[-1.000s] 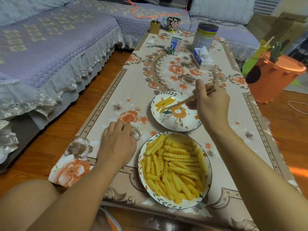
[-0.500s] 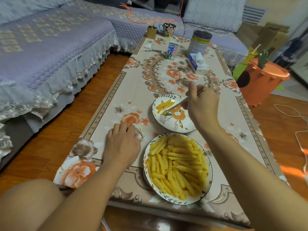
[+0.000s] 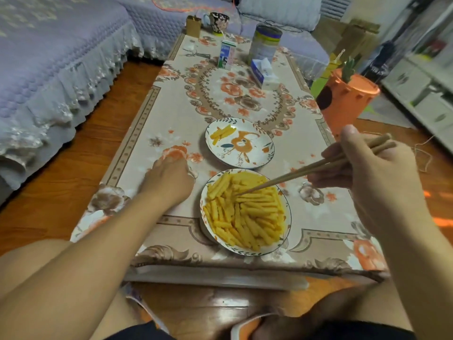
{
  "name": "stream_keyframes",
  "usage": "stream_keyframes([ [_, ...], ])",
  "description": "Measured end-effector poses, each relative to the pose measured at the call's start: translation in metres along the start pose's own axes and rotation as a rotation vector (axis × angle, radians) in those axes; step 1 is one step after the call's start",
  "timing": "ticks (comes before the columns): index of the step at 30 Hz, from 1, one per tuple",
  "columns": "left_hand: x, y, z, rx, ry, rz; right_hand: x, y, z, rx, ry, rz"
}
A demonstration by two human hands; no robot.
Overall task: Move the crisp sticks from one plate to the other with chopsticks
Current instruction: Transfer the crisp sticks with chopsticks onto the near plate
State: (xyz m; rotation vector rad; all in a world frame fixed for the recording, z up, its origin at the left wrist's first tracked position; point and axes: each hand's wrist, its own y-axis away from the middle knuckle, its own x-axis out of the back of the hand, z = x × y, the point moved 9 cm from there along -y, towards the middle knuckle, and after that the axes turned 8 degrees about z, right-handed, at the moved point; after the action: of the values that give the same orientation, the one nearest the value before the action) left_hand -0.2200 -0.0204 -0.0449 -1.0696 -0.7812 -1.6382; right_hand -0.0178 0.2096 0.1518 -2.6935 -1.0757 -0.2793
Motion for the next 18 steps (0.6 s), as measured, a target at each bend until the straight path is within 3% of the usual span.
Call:
stream_keyframes([
  [8, -0.002, 0.017, 0.007, -0.059, 0.01, -0.218, -0.006, 0.023, 0.0, 0.033, 0.127, -0.071],
  [18, 0.006, 0.028, 0.015, -0.107, -0.026, -0.153, -0.016, -0.03, -0.028, 0.168, 0.124, -0.014],
])
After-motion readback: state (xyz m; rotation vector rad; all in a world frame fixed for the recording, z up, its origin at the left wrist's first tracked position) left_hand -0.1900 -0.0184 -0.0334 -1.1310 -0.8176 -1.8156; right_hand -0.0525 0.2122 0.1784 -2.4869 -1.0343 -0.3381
